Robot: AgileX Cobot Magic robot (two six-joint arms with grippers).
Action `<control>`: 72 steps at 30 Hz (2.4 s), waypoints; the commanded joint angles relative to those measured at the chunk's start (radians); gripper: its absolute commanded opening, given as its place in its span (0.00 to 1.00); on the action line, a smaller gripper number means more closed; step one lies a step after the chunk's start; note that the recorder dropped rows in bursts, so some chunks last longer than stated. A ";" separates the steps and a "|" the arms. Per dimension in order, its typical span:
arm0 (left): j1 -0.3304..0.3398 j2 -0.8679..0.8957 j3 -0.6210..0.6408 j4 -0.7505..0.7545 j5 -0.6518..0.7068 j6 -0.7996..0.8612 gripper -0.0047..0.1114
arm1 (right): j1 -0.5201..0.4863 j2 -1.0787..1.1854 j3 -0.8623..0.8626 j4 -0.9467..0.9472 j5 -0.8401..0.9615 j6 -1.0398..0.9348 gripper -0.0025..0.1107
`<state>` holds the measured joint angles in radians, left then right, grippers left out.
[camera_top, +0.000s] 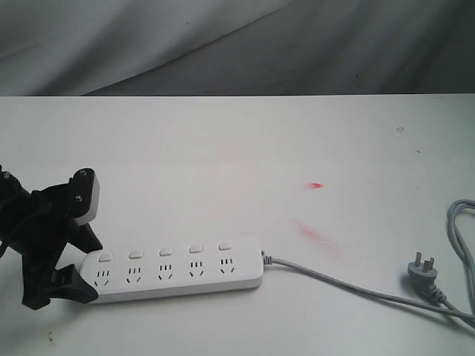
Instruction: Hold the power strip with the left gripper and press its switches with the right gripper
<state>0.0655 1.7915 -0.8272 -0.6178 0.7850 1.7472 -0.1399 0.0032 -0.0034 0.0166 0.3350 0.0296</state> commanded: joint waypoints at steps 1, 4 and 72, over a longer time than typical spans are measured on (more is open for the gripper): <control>0.001 0.000 -0.002 0.005 0.026 0.007 0.38 | 0.004 -0.003 0.003 0.002 -0.009 0.004 0.02; 0.001 0.000 -0.002 0.004 0.026 0.010 0.38 | 0.004 -0.003 0.003 0.002 -0.009 0.004 0.02; 0.001 0.000 -0.002 0.004 0.026 0.013 0.38 | 0.004 -0.003 0.003 0.034 -1.137 0.144 0.02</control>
<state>0.0655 1.7915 -0.8272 -0.6160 0.7933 1.7532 -0.1399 0.0000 -0.0034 0.0067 -0.6005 0.1601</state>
